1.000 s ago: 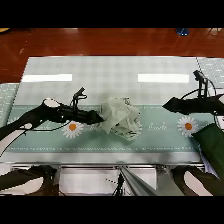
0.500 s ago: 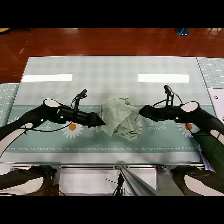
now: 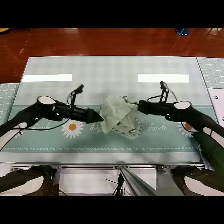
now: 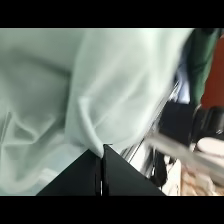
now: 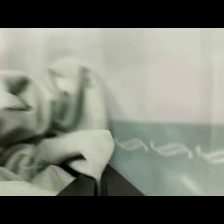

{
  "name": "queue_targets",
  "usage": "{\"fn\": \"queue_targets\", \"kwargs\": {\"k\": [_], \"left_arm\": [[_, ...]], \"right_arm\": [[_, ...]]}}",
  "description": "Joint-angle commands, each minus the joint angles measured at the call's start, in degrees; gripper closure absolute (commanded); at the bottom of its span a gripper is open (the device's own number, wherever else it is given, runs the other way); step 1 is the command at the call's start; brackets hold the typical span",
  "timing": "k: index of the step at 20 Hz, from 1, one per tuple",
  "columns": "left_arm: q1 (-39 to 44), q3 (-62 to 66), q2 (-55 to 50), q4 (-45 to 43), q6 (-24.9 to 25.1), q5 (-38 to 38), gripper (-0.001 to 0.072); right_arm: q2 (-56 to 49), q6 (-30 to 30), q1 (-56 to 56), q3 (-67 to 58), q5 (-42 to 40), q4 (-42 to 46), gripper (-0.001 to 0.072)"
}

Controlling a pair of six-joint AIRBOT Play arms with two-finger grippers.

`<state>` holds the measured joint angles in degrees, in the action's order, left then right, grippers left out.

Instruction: Fold the shirts.

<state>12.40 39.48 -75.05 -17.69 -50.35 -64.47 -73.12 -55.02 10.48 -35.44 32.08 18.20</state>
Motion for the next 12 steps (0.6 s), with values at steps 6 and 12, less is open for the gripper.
{"fn": "queue_targets", "kwargs": {"k": [6, 12], "left_arm": [[-20.7, 21.0, 22.71, 0.09, -6.93, -7.21, 0.069], [-30.69, 43.87, 31.65, 0.07, -11.28, -7.19, 0.0689]], "right_arm": [[26.53, -2.8, -18.67, -13.42, 11.72, 18.05, 0.069], [38.47, -10.51, -24.55, -33.73, 11.69, 30.6, 0.069]]}}
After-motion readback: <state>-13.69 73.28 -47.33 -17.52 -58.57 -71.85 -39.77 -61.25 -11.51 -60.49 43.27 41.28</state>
